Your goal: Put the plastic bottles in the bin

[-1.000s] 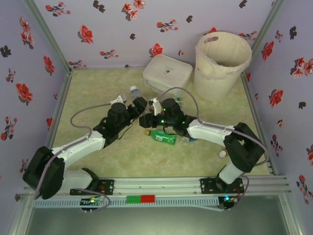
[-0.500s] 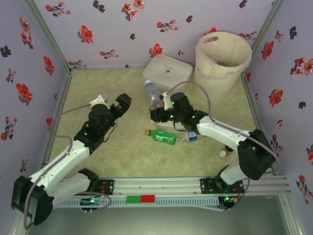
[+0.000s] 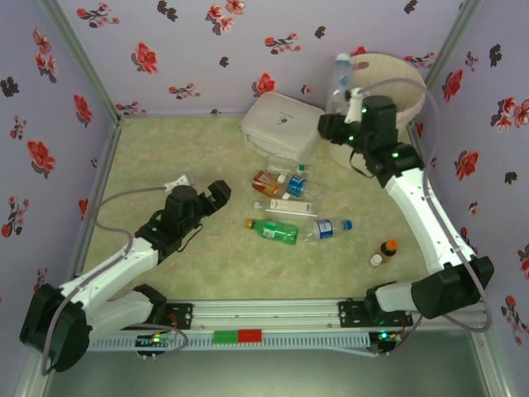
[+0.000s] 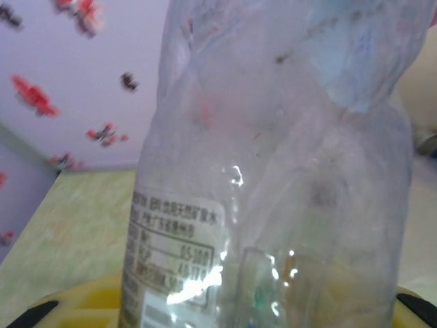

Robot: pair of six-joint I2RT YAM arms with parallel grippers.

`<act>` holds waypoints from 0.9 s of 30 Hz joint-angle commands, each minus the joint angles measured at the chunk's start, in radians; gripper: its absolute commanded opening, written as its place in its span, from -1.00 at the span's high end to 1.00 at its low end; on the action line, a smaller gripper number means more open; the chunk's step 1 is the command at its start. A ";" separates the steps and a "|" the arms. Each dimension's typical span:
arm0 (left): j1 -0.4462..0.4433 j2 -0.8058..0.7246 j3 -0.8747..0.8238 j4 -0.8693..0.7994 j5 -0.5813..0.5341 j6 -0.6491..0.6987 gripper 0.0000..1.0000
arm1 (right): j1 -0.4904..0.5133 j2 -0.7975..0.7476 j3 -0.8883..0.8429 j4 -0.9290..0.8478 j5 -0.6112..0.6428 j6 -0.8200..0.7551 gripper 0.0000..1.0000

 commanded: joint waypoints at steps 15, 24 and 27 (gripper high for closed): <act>-0.086 0.140 0.078 0.043 0.075 0.089 -0.99 | -0.242 0.373 0.258 0.111 -0.232 0.321 -0.26; -0.086 0.156 0.090 0.062 0.076 0.080 -0.99 | -0.244 0.294 0.229 0.122 -0.232 0.301 -0.99; -0.085 0.163 0.096 0.064 0.075 0.074 -0.99 | -0.244 0.228 0.191 0.122 -0.211 0.275 -0.99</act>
